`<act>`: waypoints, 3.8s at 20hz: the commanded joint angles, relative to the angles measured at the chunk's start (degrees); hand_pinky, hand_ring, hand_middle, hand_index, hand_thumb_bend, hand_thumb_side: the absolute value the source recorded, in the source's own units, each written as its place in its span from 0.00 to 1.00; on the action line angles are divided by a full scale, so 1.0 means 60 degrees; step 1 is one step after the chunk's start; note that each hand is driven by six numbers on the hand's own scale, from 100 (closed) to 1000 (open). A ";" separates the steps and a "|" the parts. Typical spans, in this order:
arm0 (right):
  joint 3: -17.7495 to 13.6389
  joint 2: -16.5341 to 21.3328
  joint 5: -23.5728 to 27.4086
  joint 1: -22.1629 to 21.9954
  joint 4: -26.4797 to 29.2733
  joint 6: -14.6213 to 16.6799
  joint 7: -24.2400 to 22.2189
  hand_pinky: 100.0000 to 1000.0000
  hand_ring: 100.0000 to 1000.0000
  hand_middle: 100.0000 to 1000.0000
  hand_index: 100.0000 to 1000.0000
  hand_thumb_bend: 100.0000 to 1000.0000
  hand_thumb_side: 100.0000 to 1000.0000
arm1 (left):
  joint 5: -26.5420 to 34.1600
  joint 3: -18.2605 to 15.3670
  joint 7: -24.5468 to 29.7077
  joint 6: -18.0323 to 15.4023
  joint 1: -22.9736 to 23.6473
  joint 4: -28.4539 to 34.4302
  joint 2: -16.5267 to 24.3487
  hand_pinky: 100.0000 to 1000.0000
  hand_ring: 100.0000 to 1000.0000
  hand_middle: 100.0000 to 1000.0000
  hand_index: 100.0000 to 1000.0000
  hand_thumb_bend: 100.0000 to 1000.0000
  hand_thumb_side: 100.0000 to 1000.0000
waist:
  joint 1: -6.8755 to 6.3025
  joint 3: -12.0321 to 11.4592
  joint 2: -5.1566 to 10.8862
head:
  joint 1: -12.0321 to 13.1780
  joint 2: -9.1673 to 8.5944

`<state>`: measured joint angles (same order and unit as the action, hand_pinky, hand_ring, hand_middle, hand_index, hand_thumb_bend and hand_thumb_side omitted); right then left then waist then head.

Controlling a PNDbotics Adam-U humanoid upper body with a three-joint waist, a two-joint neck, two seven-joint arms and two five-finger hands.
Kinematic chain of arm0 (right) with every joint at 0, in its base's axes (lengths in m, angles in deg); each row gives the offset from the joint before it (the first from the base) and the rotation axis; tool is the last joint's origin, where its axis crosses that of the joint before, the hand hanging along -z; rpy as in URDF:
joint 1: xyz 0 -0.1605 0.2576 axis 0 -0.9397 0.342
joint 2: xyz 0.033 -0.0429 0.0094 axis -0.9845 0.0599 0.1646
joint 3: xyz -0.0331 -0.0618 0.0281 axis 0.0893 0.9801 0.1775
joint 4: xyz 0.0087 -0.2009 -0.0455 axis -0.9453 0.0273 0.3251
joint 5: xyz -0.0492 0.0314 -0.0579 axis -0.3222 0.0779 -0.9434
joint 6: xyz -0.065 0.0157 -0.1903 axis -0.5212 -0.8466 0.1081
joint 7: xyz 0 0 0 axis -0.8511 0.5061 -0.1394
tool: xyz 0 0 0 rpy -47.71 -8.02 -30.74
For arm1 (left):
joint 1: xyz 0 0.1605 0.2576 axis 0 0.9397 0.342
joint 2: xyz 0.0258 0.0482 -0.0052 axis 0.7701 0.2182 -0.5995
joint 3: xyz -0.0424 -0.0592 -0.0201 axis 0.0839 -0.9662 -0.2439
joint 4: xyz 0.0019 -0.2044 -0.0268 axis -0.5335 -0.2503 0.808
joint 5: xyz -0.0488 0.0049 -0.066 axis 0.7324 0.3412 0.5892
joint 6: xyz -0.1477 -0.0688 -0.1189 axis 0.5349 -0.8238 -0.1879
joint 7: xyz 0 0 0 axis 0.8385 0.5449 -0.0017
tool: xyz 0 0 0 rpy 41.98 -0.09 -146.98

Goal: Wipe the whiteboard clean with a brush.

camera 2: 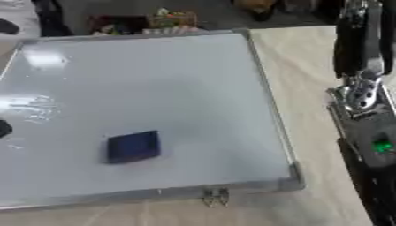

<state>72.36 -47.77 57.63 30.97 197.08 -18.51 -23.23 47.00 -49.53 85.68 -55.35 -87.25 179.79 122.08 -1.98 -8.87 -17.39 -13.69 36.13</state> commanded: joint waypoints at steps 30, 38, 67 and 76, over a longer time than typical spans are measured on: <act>0.0041 0.0261 0.0096 0.0044 0.0104 0.0021 -0.0111 0.82 0.81 0.75 0.88 0.00 1.00 | -0.0626 0.2439 0.0632 0.2122 -0.1663 -0.2055 -0.2319 0.75 0.77 0.63 0.34 0.57 0.58 | -0.0040 0.0135 0.0179 | 0.0162 -0.0065; 0.0032 0.0225 0.0104 0.0044 0.0104 0.0044 -0.0057 0.82 0.80 0.75 0.88 0.00 1.00 | -0.1049 0.2426 -0.0128 0.2425 -0.1461 -0.3259 -0.3175 0.75 0.76 0.61 0.33 0.57 0.59 | -0.0056 0.0135 0.0190 | 0.0129 -0.0019; -0.0018 0.0068 0.0123 -0.0010 0.0104 -0.0017 -0.0067 0.82 0.80 0.74 0.88 0.00 1.00 | -0.1071 0.2651 -0.0646 0.1494 -0.0815 -0.3396 -0.3398 0.73 0.78 0.61 0.40 0.60 0.46 | -0.0001 0.0077 0.0147 | 0.0961 0.0194; -0.0031 0.0011 0.0134 -0.0015 0.0104 -0.0022 -0.0084 0.82 0.80 0.73 0.88 0.00 1.00 | -0.1522 0.2599 -0.1934 0.1290 -0.0541 -0.3838 -0.3615 0.65 0.74 0.57 0.35 0.54 0.36 | 0.0052 0.0127 0.0113 | 0.0953 0.0144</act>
<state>72.64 -48.39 58.28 30.27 197.08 -18.67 -23.59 38.39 -33.41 75.30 -47.45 -89.90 156.73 100.19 -1.89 -8.18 -17.67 -8.11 37.24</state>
